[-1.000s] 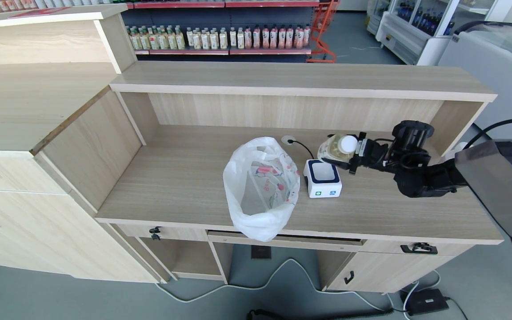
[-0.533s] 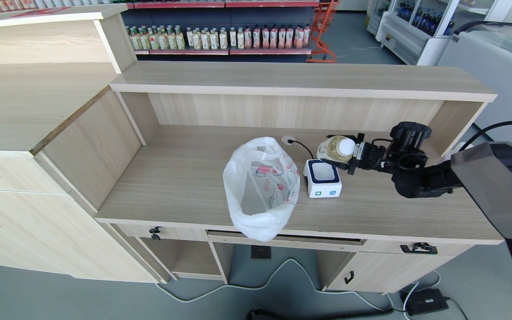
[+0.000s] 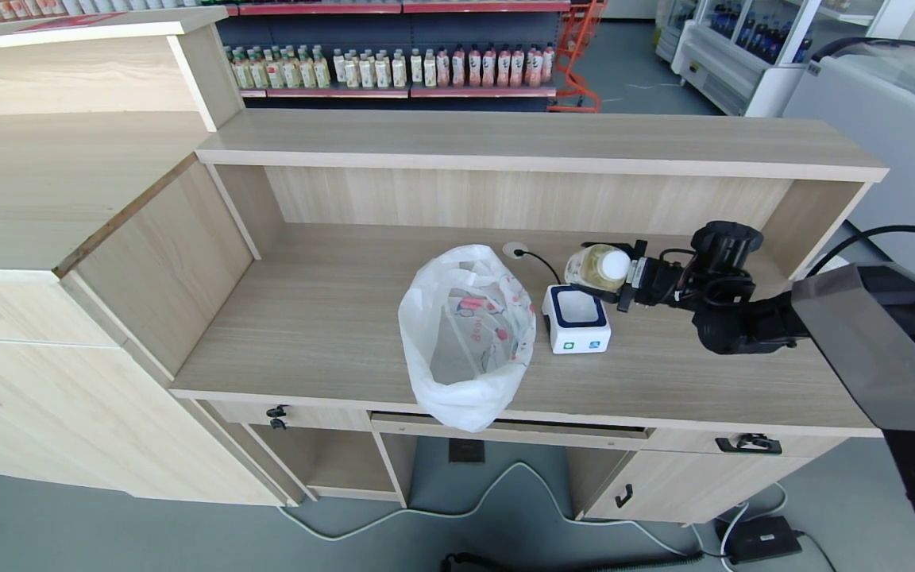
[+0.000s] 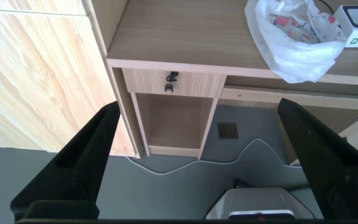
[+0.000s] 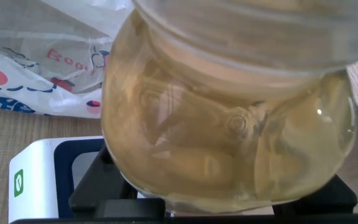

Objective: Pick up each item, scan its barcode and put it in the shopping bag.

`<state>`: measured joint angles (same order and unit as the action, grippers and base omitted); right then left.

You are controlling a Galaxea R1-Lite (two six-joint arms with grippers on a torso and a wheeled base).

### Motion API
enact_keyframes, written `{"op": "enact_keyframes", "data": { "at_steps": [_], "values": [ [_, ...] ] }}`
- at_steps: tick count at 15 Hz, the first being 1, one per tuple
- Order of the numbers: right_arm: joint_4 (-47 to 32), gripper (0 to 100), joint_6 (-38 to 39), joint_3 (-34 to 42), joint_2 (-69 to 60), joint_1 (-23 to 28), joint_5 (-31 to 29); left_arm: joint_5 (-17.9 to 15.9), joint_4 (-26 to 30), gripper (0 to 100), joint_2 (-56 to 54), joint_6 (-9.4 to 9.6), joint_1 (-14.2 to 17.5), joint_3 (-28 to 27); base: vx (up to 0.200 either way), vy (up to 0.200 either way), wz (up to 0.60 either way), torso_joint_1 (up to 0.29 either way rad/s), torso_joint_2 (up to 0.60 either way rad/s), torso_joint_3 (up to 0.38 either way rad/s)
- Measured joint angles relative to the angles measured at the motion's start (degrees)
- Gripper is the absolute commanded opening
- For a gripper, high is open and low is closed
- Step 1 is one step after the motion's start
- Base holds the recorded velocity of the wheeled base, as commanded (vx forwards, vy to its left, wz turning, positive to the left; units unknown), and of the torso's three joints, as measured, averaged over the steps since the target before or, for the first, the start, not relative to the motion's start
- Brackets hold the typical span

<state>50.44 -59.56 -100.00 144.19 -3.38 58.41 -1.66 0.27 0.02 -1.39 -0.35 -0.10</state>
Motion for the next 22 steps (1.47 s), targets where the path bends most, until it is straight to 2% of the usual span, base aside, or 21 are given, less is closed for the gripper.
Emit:
{"op": "enact_keyframes", "data": {
  "at_steps": [16,19,22],
  "values": [
    [-0.22,0,0.55,-3.74,3.77,-1.28,-0.07,0.00,0.00,100,0.00,0.00,0.00,-0.01,0.000,0.000,0.00,0.000,0.00,0.000],
    [0.05,0,4.30,-3.34,2.26,-1.05,-0.68,0.00,-0.02,100,0.00,0.02,0.00,-0.01,0.000,0.000,0.00,0.000,0.00,0.000],
    [0.33,0,12.70,0.94,-2.24,-0.10,-6.66,0.00,-0.02,100,0.00,0.00,0.00,-0.01,0.000,0.000,0.00,0.000,0.00,0.000]
  ]
}}
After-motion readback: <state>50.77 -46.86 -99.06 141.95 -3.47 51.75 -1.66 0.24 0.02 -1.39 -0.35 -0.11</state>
